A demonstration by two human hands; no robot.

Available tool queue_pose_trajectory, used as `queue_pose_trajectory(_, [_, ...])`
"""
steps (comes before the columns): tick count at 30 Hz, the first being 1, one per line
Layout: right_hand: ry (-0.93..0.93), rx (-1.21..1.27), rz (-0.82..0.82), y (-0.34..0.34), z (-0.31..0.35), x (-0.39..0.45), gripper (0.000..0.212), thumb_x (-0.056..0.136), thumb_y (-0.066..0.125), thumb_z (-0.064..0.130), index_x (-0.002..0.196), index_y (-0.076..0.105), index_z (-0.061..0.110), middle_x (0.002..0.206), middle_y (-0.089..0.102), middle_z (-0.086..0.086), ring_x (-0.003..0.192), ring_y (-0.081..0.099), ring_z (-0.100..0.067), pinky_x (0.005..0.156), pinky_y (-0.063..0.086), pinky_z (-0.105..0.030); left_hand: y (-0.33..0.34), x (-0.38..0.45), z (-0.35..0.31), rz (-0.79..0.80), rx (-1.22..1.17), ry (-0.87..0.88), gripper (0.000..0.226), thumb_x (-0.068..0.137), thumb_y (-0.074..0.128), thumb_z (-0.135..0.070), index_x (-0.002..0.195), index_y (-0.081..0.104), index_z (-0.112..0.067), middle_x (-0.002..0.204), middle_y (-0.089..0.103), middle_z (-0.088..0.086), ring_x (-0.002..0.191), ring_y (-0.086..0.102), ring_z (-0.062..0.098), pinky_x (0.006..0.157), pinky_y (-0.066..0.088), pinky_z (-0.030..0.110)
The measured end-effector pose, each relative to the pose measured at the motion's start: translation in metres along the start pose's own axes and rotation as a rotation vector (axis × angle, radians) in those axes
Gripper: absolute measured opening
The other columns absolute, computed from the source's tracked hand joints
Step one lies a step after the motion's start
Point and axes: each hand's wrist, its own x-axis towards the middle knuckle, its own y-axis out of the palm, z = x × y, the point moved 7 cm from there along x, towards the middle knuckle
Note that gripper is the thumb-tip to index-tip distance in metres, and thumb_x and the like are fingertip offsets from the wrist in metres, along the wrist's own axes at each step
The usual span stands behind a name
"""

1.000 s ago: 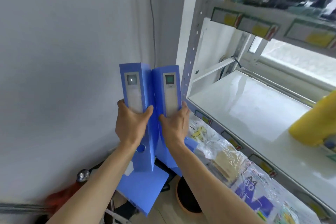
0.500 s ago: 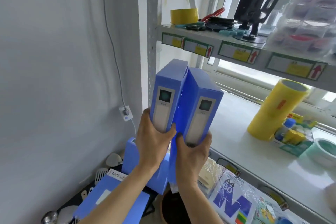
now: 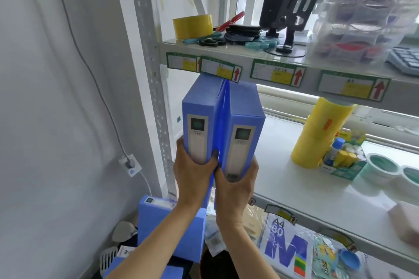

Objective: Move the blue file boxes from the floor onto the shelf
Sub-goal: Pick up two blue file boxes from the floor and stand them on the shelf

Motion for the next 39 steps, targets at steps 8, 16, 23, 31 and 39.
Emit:
queue_pose_trajectory(8, [-0.013, -0.091, -0.082, 0.041, -0.036, 0.067, 0.076, 0.076, 0.080, 0.029, 0.139, 0.039, 0.041, 0.135, 0.053, 0.013, 0.124, 0.053, -0.014, 0.101, 0.050, -0.050, 0.057, 0.065, 0.031, 0.113, -0.053, 0.019, 0.068, 0.072, 0.082, -0.032, 0.128, 0.047, -0.014, 0.121, 0.064, 0.003, 0.106, 0.065, 0.023, 0.085, 0.059, 0.035])
queue_pose_trajectory(16, [-0.015, -0.055, -0.065, 0.070, -0.064, 0.109, 0.073, 0.077, 0.079, 0.039, 0.139, 0.040, 0.038, 0.119, 0.045, 0.020, 0.108, 0.052, 0.003, 0.092, 0.057, -0.039, 0.095, 0.112, 0.057, 0.174, -0.025, 0.064, 0.069, 0.076, 0.079, -0.034, 0.132, 0.043, -0.015, 0.128, 0.061, 0.003, 0.112, 0.063, 0.023, 0.086, 0.059, 0.041])
queue_pose_trajectory(23, [-0.098, -0.123, -0.016, 0.087, -0.072, 0.125, 0.075, 0.077, 0.080, 0.034, 0.140, 0.040, 0.032, 0.133, 0.049, 0.014, 0.117, 0.051, -0.005, 0.094, 0.056, -0.037, 0.105, 0.136, 0.079, 0.180, -0.071, 0.037, 0.069, 0.076, 0.079, -0.031, 0.131, 0.040, -0.018, 0.129, 0.058, 0.001, 0.114, 0.061, 0.021, 0.086, 0.059, 0.043])
queue_pose_trajectory(31, [-0.114, -0.282, 0.063, 0.096, -0.079, 0.130, 0.084, 0.080, 0.080, 0.023, 0.149, 0.032, 0.019, 0.141, 0.042, -0.004, 0.110, 0.040, 0.002, 0.090, 0.053, -0.030, 0.106, 0.148, 0.083, 0.328, -0.086, 0.008, 0.072, 0.079, 0.077, -0.023, 0.138, 0.035, -0.014, 0.132, 0.054, 0.005, 0.114, 0.057, 0.019, 0.089, 0.058, 0.042])
queue_pose_trajectory(39, [-0.089, -0.364, 0.013, 0.073, -0.071, 0.115, 0.094, 0.080, 0.081, 0.036, 0.154, 0.026, 0.016, 0.154, 0.036, -0.003, 0.139, 0.042, -0.020, 0.107, 0.045, -0.042, 0.087, 0.131, 0.091, 0.370, -0.068, 0.052, 0.089, 0.076, 0.077, -0.039, 0.149, 0.029, -0.023, 0.145, 0.045, -0.003, 0.132, 0.048, 0.011, 0.101, 0.050, 0.028])
